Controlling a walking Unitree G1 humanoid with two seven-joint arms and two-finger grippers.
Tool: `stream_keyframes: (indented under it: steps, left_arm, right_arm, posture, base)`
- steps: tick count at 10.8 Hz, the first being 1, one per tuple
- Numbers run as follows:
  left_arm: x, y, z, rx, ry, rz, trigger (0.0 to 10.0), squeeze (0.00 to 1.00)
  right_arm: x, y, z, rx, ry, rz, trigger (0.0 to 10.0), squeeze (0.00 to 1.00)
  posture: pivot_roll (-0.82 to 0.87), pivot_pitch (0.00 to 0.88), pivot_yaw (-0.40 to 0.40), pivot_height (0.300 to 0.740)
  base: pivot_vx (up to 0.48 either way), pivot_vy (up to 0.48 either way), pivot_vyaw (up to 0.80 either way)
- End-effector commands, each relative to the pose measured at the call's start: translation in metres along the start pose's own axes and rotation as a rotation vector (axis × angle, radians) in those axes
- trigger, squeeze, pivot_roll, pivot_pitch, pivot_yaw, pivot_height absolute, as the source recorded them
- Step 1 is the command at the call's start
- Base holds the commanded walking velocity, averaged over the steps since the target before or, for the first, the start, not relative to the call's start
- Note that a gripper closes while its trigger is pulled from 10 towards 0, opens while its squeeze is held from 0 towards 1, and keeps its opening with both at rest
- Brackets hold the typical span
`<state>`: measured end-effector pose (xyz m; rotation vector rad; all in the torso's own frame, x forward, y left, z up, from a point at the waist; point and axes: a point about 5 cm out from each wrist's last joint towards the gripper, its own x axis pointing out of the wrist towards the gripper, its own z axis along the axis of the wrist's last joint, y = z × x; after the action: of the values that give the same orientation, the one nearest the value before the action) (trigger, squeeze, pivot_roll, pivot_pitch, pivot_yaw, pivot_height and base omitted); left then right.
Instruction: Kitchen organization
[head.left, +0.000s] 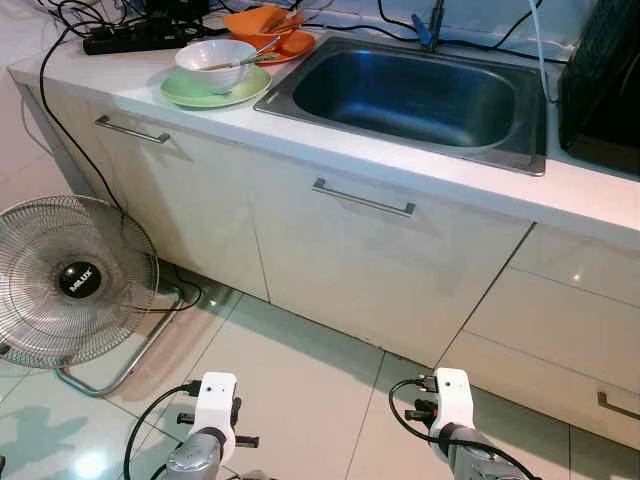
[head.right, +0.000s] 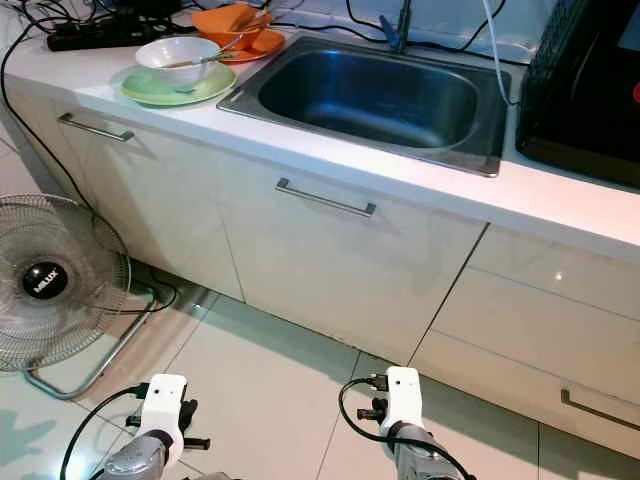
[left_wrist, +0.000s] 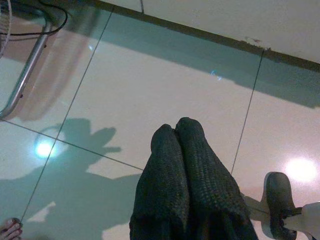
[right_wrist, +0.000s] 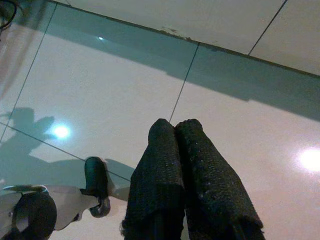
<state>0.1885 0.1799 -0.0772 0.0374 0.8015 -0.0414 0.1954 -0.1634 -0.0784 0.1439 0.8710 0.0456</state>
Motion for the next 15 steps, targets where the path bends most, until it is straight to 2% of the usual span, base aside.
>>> stream_keyframes:
  steps: [1,9,12,13,14,15]
  left_arm:
    - [0.0,0.001,0.0,-0.001,-0.003,-0.003,10.0,0.0]
    - [-0.001,0.002,-0.001,0.015,0.0,-0.007,10.0,0.0]
    - [0.0,0.006,0.008,-0.001,-0.064,0.025,10.0,0.0]
    - [0.0,0.015,0.02,0.055,-0.131,0.094,10.0,0.0]
    - [-0.001,0.022,0.023,0.124,-0.155,0.164,10.0,0.0]
    - [-0.003,0.037,0.024,0.111,-0.153,0.253,10.0,0.0]
  right_arm:
    - [0.0,0.001,0.001,0.011,-0.01,0.001,10.0,0.0]
    - [0.002,0.006,0.005,0.013,-0.028,0.024,10.0,0.0]
    - [0.004,0.008,0.018,0.01,-0.079,0.036,10.0,0.0]
    - [0.005,0.008,0.029,0.011,-0.127,0.038,10.0,0.0]
    - [0.005,0.008,0.036,0.008,-0.154,0.038,10.0,0.0]
    - [0.005,0.006,0.045,0.001,-0.192,0.036,10.0,0.0]
  posture:
    - [0.04,0.016,0.025,0.74]
    - [0.03,0.0,0.038,0.74]
    - [0.03,0.0,0.037,0.74]
    - [0.03,0.0,0.036,0.74]
    - [0.03,0.001,0.034,0.74]
    - [0.03,0.003,0.033,0.74]
  base:
    - [0.0,0.0,0.0]
    - [0.0,0.0,0.0]
    - [0.0,0.0,0.0]
    - [0.0,0.0,0.0]
    - [0.0,0.0,0.0]
    - [0.0,0.0,0.0]
